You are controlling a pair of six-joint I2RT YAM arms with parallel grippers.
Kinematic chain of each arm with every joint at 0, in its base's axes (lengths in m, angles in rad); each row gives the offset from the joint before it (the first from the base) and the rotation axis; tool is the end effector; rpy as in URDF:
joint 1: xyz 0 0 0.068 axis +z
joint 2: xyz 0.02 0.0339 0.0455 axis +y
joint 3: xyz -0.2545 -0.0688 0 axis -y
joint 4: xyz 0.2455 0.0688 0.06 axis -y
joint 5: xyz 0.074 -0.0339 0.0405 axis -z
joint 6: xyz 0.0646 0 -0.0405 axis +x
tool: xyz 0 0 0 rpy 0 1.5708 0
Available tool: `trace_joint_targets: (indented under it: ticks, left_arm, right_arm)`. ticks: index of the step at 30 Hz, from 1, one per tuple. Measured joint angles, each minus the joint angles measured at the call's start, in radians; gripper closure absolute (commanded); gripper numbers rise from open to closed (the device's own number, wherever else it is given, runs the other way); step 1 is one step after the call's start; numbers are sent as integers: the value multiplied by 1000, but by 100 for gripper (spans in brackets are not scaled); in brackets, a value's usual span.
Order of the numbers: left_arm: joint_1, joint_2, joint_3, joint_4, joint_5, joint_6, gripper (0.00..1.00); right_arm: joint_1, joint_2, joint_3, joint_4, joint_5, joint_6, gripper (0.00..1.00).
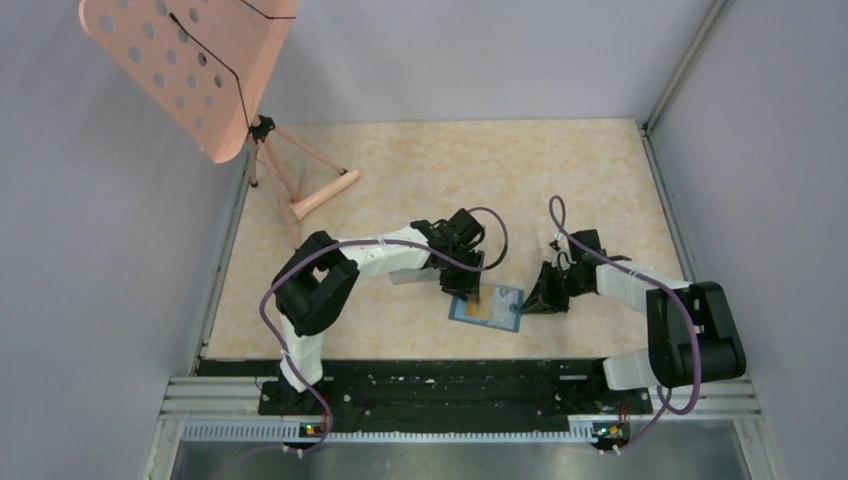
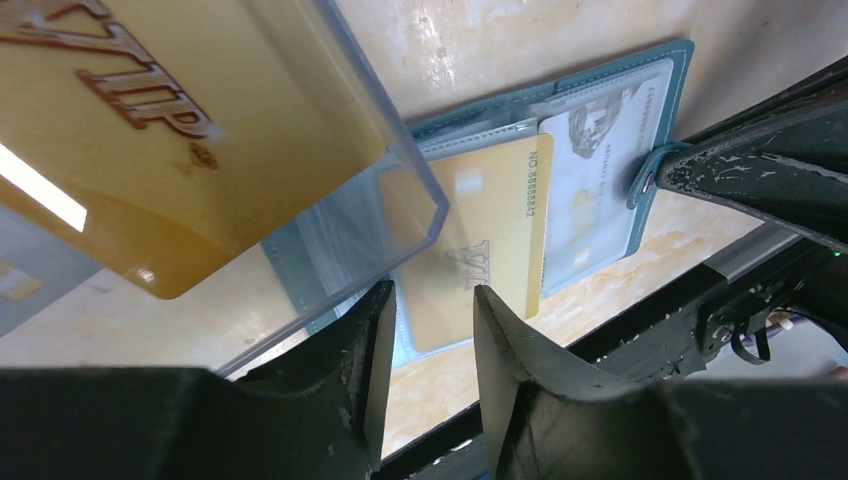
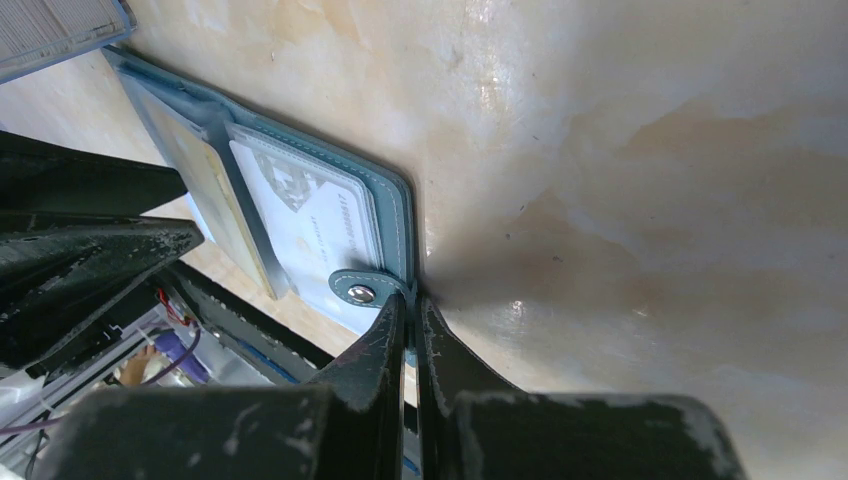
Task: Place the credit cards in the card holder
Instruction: Turn over the card slot in the card holder.
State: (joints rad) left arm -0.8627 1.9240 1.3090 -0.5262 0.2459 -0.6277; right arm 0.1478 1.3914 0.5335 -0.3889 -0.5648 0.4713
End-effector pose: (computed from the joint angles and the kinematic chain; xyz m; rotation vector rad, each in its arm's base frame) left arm 0.2483 -0.3141 0.1354 0.4191 2.8809 -0.6948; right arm 0.2140 0.0668 0.0956 0.3270 2.8470 0.9336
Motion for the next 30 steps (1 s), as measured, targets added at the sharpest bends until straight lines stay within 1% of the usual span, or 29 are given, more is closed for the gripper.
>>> trace_joint_targets:
  ticks: [3, 7, 9, 13, 15, 18, 25, 29, 30]
  left_arm:
    - [-5, 8, 0, 3, 17, -2, 67]
    - [-6, 12, -3, 30, 63, -12, 68]
    - [-6, 12, -7, 57, 87, -22, 66]
    - [-7, 12, -10, 76, 101, -32, 56]
    - [-8, 11, -10, 69, 82, -32, 53]
    - [-9, 2, -10, 40, 33, -33, 51]
    - [-11, -14, -8, -27, -78, -32, 49]
    - [-11, -12, -5, -55, -106, -27, 49]
    - [-11, -9, -1, -60, -108, -26, 51]
  right_arm:
    - [0, 0, 0, 0, 0, 0, 100]
    - [0, 2, 0, 1, -2, 0, 100]
    - [0, 2, 0, 1, -3, 0, 100]
    - [0, 5, 0, 2, -6, 0, 100]
    - [0, 5, 0, 2, -6, 0, 100]
    - [0, 5, 0, 2, -6, 0, 100]
    - [0, 5, 0, 2, -8, -5, 100]
    - [0, 5, 0, 2, -8, -8, 100]
    - [0, 5, 0, 2, -8, -8, 100]
